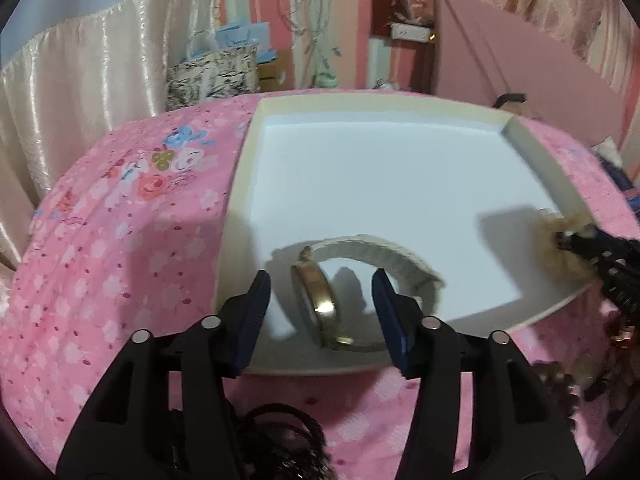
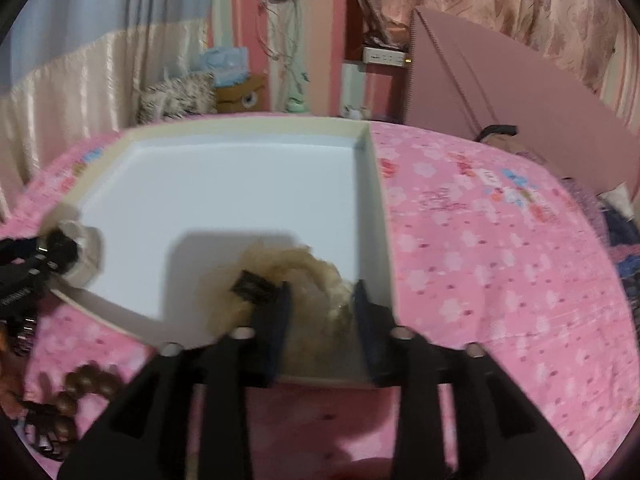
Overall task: Organize jewelry
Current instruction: 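Open the left tool to drop the watch while the right tool releases the scrunchie, then lower the left tool onto the black cord bundle and close it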
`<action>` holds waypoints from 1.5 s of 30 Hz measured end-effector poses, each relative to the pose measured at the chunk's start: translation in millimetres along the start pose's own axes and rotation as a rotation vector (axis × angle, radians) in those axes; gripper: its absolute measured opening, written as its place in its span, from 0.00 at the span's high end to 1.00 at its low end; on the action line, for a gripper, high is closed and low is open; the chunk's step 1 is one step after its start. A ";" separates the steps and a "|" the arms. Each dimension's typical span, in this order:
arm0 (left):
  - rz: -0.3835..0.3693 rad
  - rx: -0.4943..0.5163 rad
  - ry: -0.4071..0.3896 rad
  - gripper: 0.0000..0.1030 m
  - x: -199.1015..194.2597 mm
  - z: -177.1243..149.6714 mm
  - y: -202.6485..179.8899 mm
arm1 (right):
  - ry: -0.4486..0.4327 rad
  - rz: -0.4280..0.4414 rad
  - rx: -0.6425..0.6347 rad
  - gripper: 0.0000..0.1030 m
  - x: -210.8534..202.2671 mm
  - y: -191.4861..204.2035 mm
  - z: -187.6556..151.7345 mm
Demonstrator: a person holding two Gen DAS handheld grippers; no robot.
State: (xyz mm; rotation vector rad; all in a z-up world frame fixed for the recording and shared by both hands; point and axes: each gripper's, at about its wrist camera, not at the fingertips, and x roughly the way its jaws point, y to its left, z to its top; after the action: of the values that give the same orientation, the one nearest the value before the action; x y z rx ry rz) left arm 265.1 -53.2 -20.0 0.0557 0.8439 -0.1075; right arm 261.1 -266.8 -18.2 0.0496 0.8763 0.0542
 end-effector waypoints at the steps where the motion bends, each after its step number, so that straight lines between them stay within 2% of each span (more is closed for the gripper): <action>1: -0.013 -0.001 -0.030 0.44 -8.7 -0.3 -0.3 | -0.010 0.006 -0.002 0.55 -2.4 2.2 -0.4; 4: 0.006 0.019 -0.110 0.35 -28.6 2.5 -6.0 | -0.044 0.018 -0.026 0.55 -12.4 9.4 0.9; 7: 0.022 0.032 -0.203 0.33 -47.9 5.3 -11.2 | -0.068 0.027 -0.023 0.55 -21.0 11.2 4.2; 9: 0.032 0.060 -0.243 0.33 -55.4 6.4 -15.7 | -0.086 0.026 -0.025 0.48 -27.4 11.1 7.3; 13: 0.075 0.114 -0.293 0.25 -70.0 16.7 -22.8 | -0.129 0.024 0.004 0.40 -48.3 7.0 17.9; 17: 0.094 0.129 -0.339 0.18 -100.9 22.5 -24.2 | -0.167 0.034 0.009 0.38 -70.3 5.7 21.3; 20: 0.141 0.134 -0.367 0.15 -128.0 17.6 -11.6 | -0.177 0.057 0.041 0.38 -84.9 -6.2 17.6; 22: 0.145 0.095 -0.370 0.14 -142.6 11.3 8.5 | -0.192 0.079 0.061 0.36 -99.8 -16.4 11.2; 26: 0.194 0.023 -0.358 0.13 -154.9 -7.7 46.7 | -0.194 0.055 0.071 0.34 -116.7 -32.8 -11.0; 30: 0.183 -0.034 -0.287 0.13 -152.8 -38.2 70.9 | -0.167 0.082 0.098 0.34 -124.0 -40.8 -38.6; 34: 0.204 0.018 -0.237 0.13 -138.4 -62.7 58.5 | -0.150 0.069 0.087 0.34 -132.4 -35.2 -59.8; 39: 0.159 0.054 -0.145 0.13 -105.8 -77.1 44.4 | -0.143 0.039 0.075 0.34 -139.1 -36.9 -82.3; 41: 0.187 0.085 -0.118 0.15 -89.3 -77.2 41.1 | -0.133 0.022 0.077 0.34 -134.6 -44.7 -87.5; 45: 0.156 0.068 -0.069 0.23 -72.3 -74.1 44.4 | -0.121 -0.021 0.104 0.34 -129.2 -67.0 -93.5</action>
State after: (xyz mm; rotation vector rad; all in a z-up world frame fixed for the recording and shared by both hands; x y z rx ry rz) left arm 167.6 3.1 -14.7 0.1801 0.7638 0.0084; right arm 108.6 -340.5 16.6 0.1392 0.7581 -0.0138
